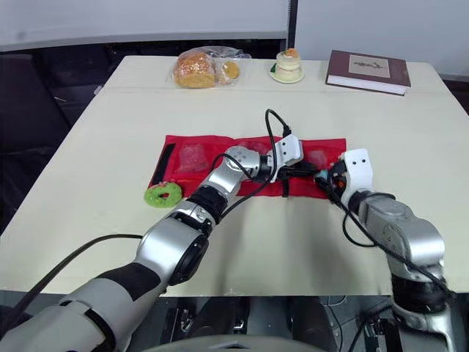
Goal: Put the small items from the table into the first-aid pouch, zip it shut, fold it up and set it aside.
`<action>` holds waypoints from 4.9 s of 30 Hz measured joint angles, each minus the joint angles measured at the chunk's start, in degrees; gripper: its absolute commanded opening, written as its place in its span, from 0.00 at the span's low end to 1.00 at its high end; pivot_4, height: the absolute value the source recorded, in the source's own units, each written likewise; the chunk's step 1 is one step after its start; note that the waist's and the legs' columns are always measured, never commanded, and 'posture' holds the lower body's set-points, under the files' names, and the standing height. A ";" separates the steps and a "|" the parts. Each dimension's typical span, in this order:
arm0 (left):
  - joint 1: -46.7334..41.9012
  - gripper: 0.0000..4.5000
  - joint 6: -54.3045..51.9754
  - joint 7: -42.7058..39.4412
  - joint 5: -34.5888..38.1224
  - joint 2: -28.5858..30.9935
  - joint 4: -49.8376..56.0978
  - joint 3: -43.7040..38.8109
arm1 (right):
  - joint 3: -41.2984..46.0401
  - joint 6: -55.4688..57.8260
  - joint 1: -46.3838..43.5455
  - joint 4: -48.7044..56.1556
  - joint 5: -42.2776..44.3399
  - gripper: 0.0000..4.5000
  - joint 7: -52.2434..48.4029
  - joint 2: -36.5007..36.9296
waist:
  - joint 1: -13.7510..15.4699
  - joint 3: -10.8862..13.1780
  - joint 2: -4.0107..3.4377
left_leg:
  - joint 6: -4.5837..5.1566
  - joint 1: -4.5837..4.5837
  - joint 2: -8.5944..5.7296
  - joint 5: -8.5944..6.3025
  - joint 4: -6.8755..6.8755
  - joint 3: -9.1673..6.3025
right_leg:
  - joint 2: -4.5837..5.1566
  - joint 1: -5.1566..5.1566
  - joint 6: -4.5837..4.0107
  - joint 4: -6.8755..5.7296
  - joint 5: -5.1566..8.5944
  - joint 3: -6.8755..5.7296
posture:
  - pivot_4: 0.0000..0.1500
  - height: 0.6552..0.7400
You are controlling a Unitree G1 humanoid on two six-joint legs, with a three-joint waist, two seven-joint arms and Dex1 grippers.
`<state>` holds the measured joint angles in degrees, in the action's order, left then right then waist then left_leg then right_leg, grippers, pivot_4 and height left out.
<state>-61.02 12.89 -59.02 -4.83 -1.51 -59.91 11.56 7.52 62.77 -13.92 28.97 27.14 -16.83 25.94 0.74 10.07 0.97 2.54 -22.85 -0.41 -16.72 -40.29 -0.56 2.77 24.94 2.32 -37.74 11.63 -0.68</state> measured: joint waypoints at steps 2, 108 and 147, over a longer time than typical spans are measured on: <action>-0.01 0.00 -0.11 0.10 0.08 0.09 -0.07 -0.12 | 0.32 -0.05 1.99 3.00 1.25 0.50 -1.99 1.94 | -0.06 -0.01 -0.01 | 0.00 0.02 0.00 0.00 0.00 0.03 | 0.00 -0.01 0.00 0.00 0.00 0.03 | 1.00 0.87; 64.10 1.00 -35.01 -8.04 41.11 47.91 79.32 -34.73 | 10.30 -30.11 21.03 -11.38 4.50 0.99 -10.53 -0.84 | 0.00 -0.10 -0.19 | -0.02 0.24 0.48 -0.04 0.11 0.32 | -0.13 -0.15 -0.25 0.37 0.17 0.18 | 1.00 0.87; 57.42 1.00 -41.35 -8.97 48.64 51.52 86.25 -27.10 | 18.15 -24.65 27.28 -11.97 -12.14 0.45 -2.99 14.21 | 0.02 -0.13 -0.28 | 0.00 0.23 0.45 -0.04 0.12 0.40 | -0.19 -0.16 -0.22 0.45 0.18 0.28 | 1.00 0.87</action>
<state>-3.60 -28.47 -67.99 43.80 50.01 26.34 -15.54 25.67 38.12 13.36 16.99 15.00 -19.83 40.15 0.75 9.95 0.69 2.54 -22.62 0.03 -16.76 -40.17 -0.16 2.58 24.78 2.10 -37.29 11.82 -0.40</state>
